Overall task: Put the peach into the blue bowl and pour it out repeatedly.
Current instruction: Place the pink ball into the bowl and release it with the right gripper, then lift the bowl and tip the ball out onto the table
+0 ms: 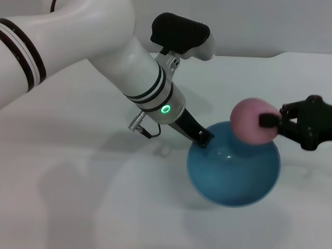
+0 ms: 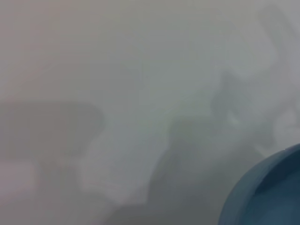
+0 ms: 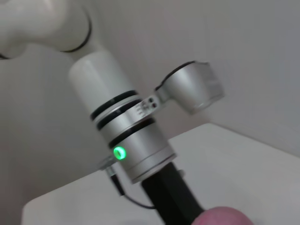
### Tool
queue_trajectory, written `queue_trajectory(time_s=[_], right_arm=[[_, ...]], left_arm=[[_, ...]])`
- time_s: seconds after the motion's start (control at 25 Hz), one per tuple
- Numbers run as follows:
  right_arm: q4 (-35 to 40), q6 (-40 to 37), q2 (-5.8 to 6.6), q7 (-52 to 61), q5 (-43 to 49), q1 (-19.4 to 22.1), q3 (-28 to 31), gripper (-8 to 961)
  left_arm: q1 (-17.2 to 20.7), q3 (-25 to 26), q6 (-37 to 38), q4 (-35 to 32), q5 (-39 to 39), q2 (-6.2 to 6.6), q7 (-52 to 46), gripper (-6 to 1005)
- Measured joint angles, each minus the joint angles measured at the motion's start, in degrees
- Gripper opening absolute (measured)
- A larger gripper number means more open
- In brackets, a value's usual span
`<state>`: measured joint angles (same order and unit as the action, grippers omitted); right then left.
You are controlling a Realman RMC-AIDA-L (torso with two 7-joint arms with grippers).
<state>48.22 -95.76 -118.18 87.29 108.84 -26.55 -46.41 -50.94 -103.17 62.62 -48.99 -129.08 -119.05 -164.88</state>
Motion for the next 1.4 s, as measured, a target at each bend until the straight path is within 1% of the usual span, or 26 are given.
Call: queue_trajectory(time_s=[0.24, 0.44, 0.68, 0.8, 0.96, 1.04, 1.16, 1.4], right_arm=[[0.6, -2.3, -0.03, 1.2, 2.8, 0.0, 0.4, 51], [0.7, -1.9, 0.47, 7.5, 6.8, -1.0, 0.7, 255], [1.3, -1.7, 0.45, 7.6, 7.1, -1.0, 1.1, 460], [1.6, -1.6, 0.42, 7.6, 7.0, -1.1, 3.0, 488], [1.9, -1.1, 0.01, 7.6, 5.6, -0.8, 9.4, 525], [1.1, -0.1, -0.06, 7.6, 2.7, 0.1, 13.7, 534], [-0.4, 1.5, 0.12, 7.5, -0.3, 1.9, 18.2, 534], [-4.4, 5.5, 0.35, 7.7, -0.8, 5.5, 25.1, 535]], left_arm=[[-0.6, 0.1, -0.3, 0.4, 0.0, 0.19, 0.0, -1], [-1.0, 1.8, 0.4, 0.2, -0.4, 0.46, 0.0, -1], [-1.3, 1.9, 0.5, 0.1, -0.4, 0.48, 0.0, -1], [-1.4, 1.9, 0.2, 0.1, -0.4, 0.49, 0.1, 0], [-1.2, 1.9, -1.1, 0.0, -0.4, 0.49, 0.2, -1], [-0.7, 1.9, -3.8, 0.0, -0.1, 0.49, 0.4, -1], [1.4, 0.7, -11.9, -0.1, 2.1, 0.34, 1.1, -1], [6.9, -5.6, -28.4, -1.3, 9.1, 0.47, 6.2, -1]])
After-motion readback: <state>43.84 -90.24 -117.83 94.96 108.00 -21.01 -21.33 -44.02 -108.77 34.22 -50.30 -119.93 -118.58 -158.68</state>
